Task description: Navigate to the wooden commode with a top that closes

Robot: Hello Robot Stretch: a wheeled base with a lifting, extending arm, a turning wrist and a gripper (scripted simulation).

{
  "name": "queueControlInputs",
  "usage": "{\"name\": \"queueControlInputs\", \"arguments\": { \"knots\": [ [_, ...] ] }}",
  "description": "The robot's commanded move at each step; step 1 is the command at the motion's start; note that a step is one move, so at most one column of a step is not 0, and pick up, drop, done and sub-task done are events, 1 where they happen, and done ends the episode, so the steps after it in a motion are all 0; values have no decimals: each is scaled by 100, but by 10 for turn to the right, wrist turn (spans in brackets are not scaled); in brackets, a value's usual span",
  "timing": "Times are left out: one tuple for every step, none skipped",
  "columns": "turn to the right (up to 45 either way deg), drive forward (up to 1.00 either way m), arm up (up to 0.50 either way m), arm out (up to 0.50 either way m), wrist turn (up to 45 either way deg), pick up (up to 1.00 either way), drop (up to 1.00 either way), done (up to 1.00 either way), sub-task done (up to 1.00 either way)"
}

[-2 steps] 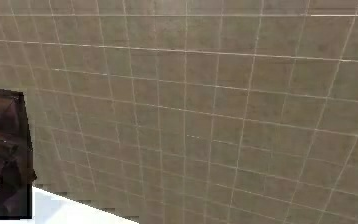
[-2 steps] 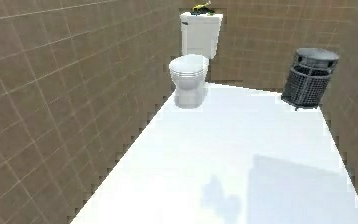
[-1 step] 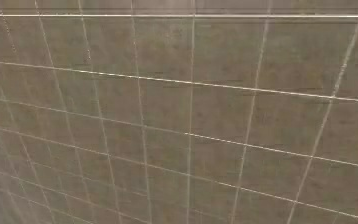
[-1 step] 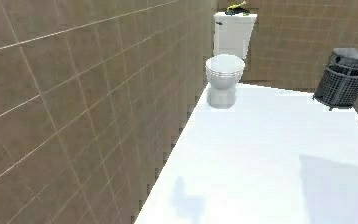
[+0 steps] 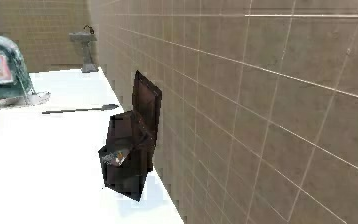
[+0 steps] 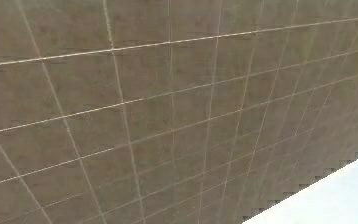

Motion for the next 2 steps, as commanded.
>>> {"name": "queueControlInputs", "arguments": {
  "knots": [
    [-240,0,0,0,0,0,0,0,0],
    [0,60,0,0,0,0,0,0,0]
  ]
}}
